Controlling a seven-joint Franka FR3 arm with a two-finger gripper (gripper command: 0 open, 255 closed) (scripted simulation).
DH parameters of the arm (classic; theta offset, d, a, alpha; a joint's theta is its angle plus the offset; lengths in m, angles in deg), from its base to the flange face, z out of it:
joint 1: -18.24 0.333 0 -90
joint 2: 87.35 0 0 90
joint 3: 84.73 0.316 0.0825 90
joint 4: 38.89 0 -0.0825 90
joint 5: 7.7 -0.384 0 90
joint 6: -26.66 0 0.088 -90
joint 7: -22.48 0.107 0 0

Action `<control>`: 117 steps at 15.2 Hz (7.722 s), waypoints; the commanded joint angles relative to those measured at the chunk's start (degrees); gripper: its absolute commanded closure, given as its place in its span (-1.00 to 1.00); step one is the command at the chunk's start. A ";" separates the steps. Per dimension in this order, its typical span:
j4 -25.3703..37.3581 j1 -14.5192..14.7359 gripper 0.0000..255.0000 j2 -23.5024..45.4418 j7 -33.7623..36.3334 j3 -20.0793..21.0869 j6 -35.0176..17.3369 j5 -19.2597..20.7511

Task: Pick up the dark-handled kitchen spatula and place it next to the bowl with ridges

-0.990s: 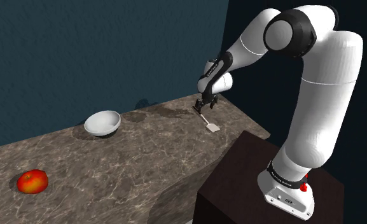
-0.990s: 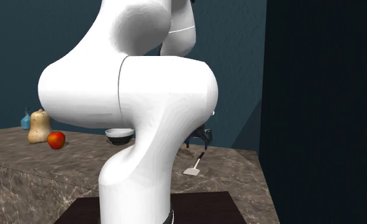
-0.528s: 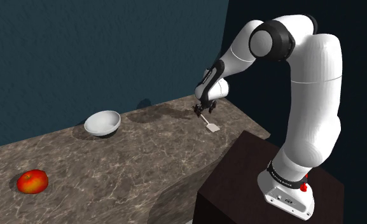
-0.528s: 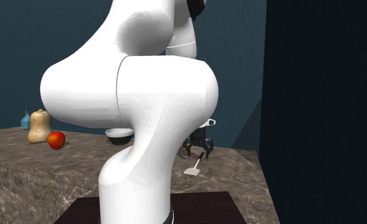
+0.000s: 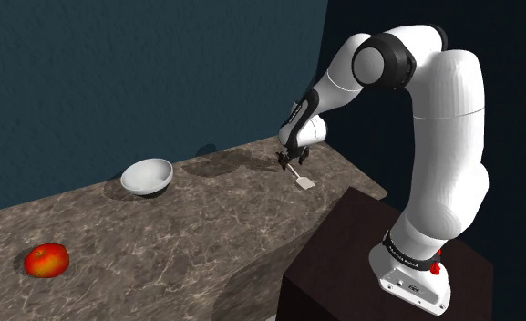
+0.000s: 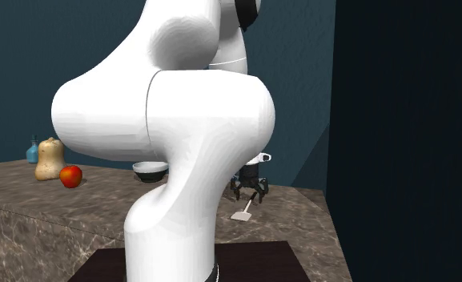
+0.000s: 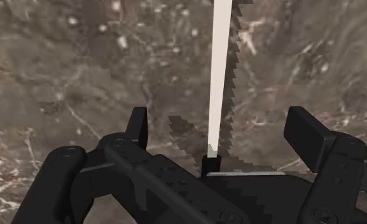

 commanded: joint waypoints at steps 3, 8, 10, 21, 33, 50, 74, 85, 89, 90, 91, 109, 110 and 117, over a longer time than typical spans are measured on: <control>0.01 0.00 1.00 0.01 0.00 0.00 0.00 0.00; 0.01 0.00 1.00 0.02 0.00 0.01 -0.01 0.00; 0.02 0.00 1.00 0.02 0.00 0.01 -0.01 0.00; -1.17 2.09 1.00 -7.37 2.35 -2.74 6.14 3.20; -0.86 3.59 1.00 -15.42 5.24 -4.85 14.25 7.31; 1.04 9.76 1.00 -20.81 18.02 -1.36 21.29 11.50; 27.01 27.97 1.00 -3.32 49.08 9.43 30.56 14.83; 39.49 32.33 1.00 6.94 54.88 10.59 33.05 15.70; 38.84 32.35 1.00 8.55 55.02 10.54 30.80 15.79; 38.72 32.35 1.00 8.97 55.06 10.53 30.26 15.82; 38.60 32.36 1.00 9.40 55.09 10.52 29.71 15.84; 39.03 32.49 1.00 18.74 55.72 10.23 20.82 16.22; 39.02 32.49 1.00 18.73 55.72 10.23 20.81 16.22; 39.04 32.49 1.00 18.73 55.71 10.23 20.83 16.22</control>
